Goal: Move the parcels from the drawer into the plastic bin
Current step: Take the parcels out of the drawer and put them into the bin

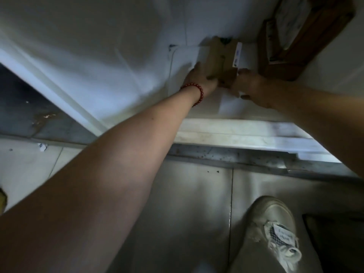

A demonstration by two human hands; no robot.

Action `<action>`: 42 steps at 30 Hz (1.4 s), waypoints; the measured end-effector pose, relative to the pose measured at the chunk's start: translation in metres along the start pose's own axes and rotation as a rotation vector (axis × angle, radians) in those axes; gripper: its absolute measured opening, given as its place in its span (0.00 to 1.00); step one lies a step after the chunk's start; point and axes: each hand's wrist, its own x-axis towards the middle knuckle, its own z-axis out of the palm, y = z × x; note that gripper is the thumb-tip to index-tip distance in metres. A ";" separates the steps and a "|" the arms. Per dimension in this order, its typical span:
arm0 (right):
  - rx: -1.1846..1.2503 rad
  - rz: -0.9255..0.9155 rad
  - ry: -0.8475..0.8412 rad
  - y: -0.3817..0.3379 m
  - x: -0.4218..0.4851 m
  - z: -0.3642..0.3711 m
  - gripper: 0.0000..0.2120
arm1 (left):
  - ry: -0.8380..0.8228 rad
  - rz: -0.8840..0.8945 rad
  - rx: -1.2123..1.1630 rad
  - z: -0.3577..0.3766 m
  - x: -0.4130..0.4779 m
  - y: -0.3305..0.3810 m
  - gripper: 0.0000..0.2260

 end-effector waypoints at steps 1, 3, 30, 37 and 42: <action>0.017 0.017 -0.047 -0.002 -0.005 0.000 0.09 | -0.006 -0.032 0.003 -0.001 -0.003 0.002 0.30; 0.062 0.050 -0.090 0.003 -0.017 -0.003 0.06 | -0.040 -0.122 0.012 -0.004 -0.011 0.005 0.33; 0.715 -0.055 0.083 0.047 -0.410 -0.130 0.30 | -0.258 0.216 -0.494 -0.085 -0.390 0.148 0.17; 0.411 -0.130 0.150 0.093 -0.460 -0.202 0.17 | -0.281 0.654 0.177 -0.062 -0.418 0.190 0.27; 0.012 -0.178 0.259 0.119 -0.478 -0.233 0.27 | -0.283 0.881 0.465 -0.021 -0.415 0.208 0.26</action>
